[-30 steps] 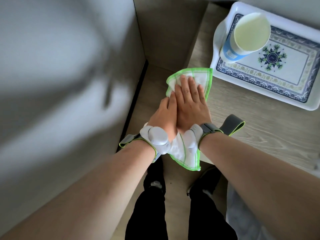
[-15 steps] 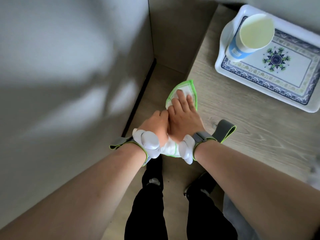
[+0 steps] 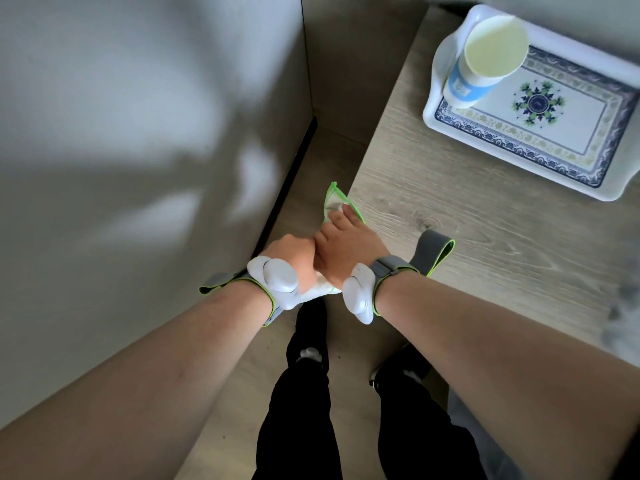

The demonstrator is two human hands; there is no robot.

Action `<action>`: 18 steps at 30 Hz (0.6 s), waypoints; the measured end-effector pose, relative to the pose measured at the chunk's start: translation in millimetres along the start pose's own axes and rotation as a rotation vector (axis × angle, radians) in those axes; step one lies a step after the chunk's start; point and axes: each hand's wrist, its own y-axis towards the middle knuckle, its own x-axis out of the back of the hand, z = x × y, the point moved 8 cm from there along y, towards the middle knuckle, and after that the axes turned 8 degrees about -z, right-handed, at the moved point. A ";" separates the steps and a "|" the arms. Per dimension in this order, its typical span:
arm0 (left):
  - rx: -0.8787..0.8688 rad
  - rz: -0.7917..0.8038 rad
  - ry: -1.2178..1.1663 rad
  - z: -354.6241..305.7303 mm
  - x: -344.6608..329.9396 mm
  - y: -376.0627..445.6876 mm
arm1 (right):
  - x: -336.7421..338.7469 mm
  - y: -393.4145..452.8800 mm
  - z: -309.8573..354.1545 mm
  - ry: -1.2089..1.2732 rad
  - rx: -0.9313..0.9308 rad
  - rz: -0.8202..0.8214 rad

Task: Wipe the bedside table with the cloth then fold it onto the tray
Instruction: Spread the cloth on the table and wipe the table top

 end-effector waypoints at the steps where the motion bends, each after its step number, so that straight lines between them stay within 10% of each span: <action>1: 0.016 0.039 0.032 3.0 -2.6 -3.4 | -1.9 -1.5 5.4 -0.004 0.026 0.029; 10: -0.031 0.059 0.154 -14.2 17.5 -21.1 | 14.5 -31.7 19.8 0.114 0.090 0.187; 18: -0.168 -0.172 0.002 -94.6 70.7 5.9 | 80.4 -63.7 -75.2 0.183 -0.283 -0.092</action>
